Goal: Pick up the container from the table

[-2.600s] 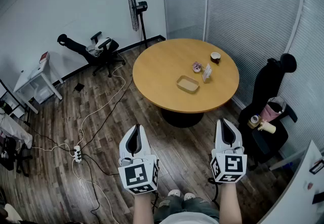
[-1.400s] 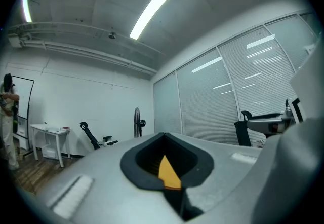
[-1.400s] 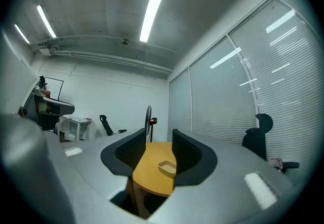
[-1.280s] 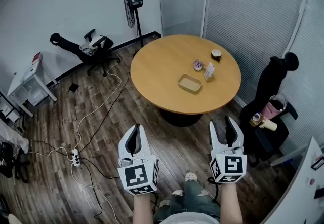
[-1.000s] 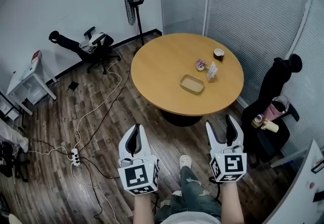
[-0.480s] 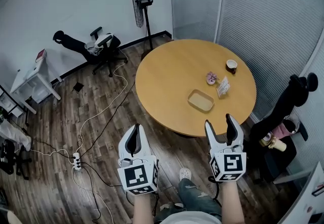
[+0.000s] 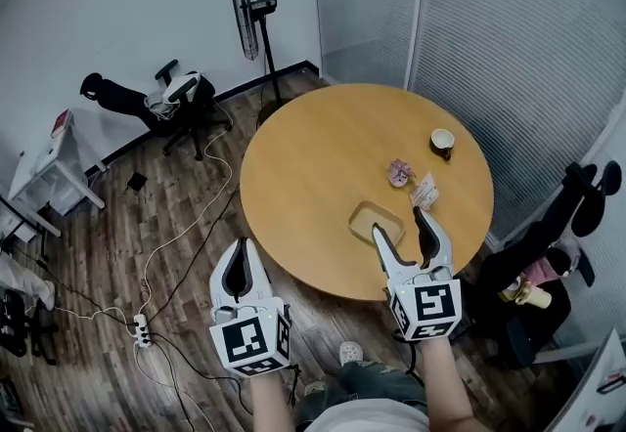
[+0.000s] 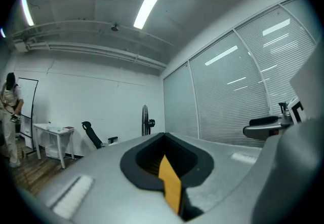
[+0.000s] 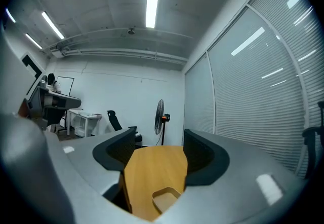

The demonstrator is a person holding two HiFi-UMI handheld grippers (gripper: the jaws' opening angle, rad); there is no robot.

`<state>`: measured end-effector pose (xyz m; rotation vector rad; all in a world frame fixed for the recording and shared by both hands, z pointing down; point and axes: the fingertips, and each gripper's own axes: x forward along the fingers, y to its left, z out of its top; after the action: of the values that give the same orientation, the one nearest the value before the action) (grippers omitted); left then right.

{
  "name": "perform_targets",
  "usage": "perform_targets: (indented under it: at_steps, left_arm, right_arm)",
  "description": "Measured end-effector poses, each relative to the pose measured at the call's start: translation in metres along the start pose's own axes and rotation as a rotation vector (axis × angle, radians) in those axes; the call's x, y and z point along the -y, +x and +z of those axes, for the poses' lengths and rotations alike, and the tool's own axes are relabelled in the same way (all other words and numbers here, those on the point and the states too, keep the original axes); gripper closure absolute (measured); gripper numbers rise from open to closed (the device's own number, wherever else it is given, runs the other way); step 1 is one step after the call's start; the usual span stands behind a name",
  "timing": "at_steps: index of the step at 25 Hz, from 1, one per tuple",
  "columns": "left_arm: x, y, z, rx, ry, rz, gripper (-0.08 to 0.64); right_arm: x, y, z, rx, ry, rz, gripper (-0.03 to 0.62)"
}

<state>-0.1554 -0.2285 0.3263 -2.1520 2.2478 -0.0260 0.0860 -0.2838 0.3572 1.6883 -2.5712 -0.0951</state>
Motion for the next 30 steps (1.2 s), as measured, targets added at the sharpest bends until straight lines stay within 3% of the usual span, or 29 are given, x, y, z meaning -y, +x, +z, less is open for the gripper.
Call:
perform_targets:
  at_steps: [16,30]
  left_arm:
    - [0.001,0.073,-0.045,-0.1,0.005,-0.005,0.56]
    - [0.003,0.172,-0.086,-0.2,0.006,-0.149,0.56]
  right_arm:
    - [0.014,0.069,-0.062,-0.142,0.012,0.031,0.264]
    - [0.011,0.133,-0.114,-0.308,0.028,-0.011,0.267]
